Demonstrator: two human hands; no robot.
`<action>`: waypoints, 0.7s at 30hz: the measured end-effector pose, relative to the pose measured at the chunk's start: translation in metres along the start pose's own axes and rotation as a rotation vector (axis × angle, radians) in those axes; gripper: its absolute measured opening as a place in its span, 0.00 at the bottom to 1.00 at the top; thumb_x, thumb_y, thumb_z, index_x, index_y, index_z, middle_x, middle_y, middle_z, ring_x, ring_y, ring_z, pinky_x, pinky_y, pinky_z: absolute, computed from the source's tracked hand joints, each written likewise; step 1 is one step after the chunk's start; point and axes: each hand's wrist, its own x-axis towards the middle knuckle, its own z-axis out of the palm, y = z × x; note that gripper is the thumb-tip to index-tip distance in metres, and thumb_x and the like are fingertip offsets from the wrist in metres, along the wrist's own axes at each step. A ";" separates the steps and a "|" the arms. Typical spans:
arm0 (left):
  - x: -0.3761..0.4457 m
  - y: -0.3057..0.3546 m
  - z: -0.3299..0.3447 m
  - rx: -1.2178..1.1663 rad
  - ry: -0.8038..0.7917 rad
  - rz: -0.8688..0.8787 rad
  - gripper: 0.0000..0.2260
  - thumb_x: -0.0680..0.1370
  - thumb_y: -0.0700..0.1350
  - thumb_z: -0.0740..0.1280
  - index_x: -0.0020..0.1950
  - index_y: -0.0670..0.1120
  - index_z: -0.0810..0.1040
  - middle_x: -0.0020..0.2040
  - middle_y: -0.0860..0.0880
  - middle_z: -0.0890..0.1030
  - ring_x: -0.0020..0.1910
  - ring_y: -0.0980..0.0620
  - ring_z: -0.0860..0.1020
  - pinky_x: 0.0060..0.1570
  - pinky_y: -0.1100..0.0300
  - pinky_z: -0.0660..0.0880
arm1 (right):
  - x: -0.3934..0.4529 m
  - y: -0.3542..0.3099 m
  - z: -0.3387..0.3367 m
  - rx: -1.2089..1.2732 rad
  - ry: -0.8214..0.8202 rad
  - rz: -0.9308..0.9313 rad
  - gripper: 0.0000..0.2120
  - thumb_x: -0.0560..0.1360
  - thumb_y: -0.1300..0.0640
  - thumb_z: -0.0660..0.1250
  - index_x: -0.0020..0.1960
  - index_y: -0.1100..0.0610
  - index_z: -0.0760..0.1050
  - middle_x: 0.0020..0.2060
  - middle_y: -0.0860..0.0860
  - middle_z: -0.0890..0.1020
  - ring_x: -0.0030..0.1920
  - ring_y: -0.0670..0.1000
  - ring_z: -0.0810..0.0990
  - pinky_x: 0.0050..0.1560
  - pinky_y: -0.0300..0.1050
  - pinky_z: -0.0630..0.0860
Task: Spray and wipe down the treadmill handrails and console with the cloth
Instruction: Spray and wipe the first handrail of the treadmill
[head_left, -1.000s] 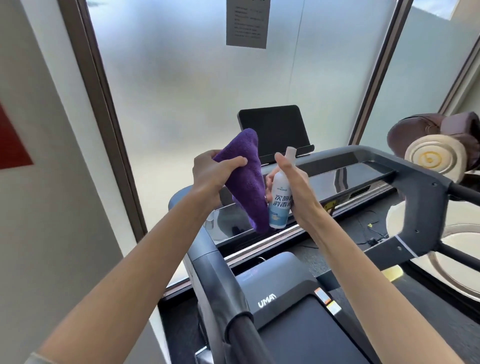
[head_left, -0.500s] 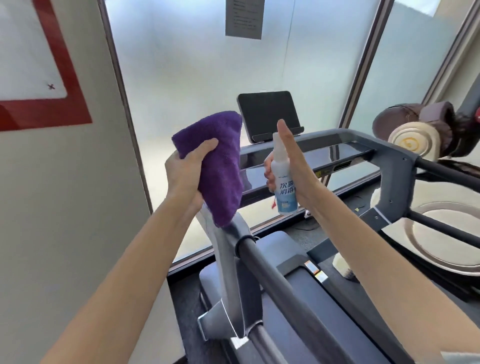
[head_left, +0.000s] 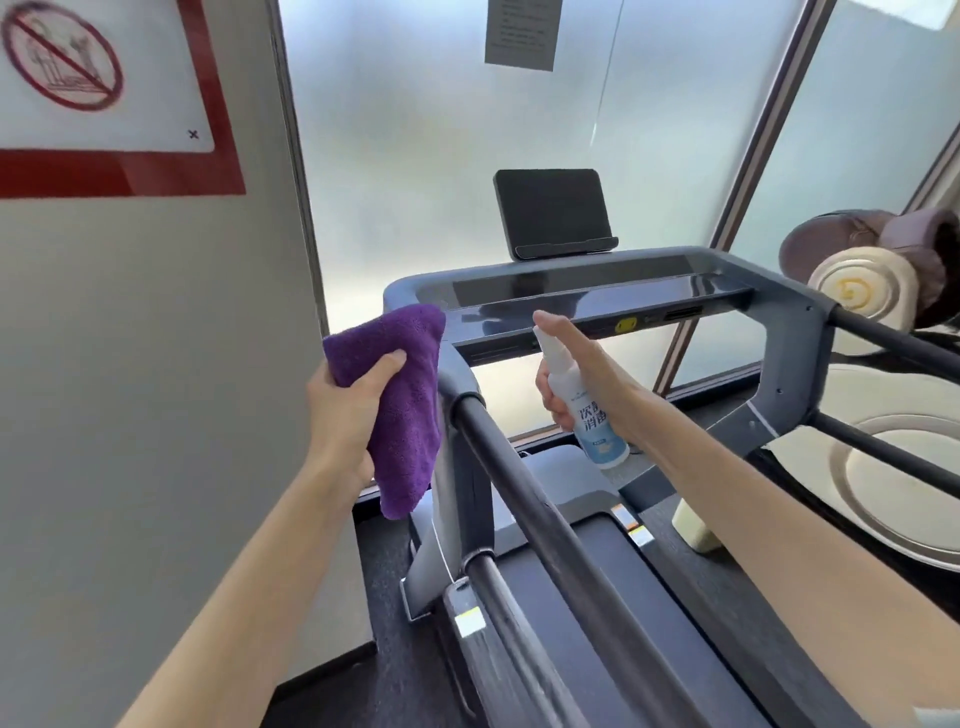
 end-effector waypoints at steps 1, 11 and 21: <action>-0.009 -0.006 0.000 0.018 0.022 0.018 0.08 0.74 0.39 0.74 0.49 0.49 0.78 0.43 0.51 0.83 0.40 0.53 0.81 0.35 0.62 0.78 | -0.002 0.007 -0.005 -0.032 -0.027 0.012 0.34 0.70 0.26 0.60 0.28 0.56 0.72 0.25 0.53 0.75 0.23 0.50 0.72 0.30 0.39 0.73; -0.095 -0.061 0.015 0.060 0.290 0.056 0.08 0.73 0.39 0.74 0.47 0.49 0.78 0.42 0.52 0.83 0.40 0.54 0.82 0.40 0.61 0.80 | -0.014 0.069 -0.034 -0.209 -0.305 0.132 0.36 0.69 0.21 0.60 0.29 0.55 0.73 0.26 0.53 0.76 0.24 0.50 0.73 0.30 0.41 0.73; -0.094 -0.068 0.031 0.137 0.363 0.093 0.08 0.73 0.38 0.74 0.45 0.49 0.78 0.40 0.51 0.82 0.39 0.52 0.81 0.39 0.59 0.80 | 0.011 0.060 -0.023 -0.225 -0.336 0.136 0.35 0.78 0.29 0.57 0.30 0.58 0.72 0.25 0.54 0.75 0.22 0.51 0.72 0.27 0.38 0.72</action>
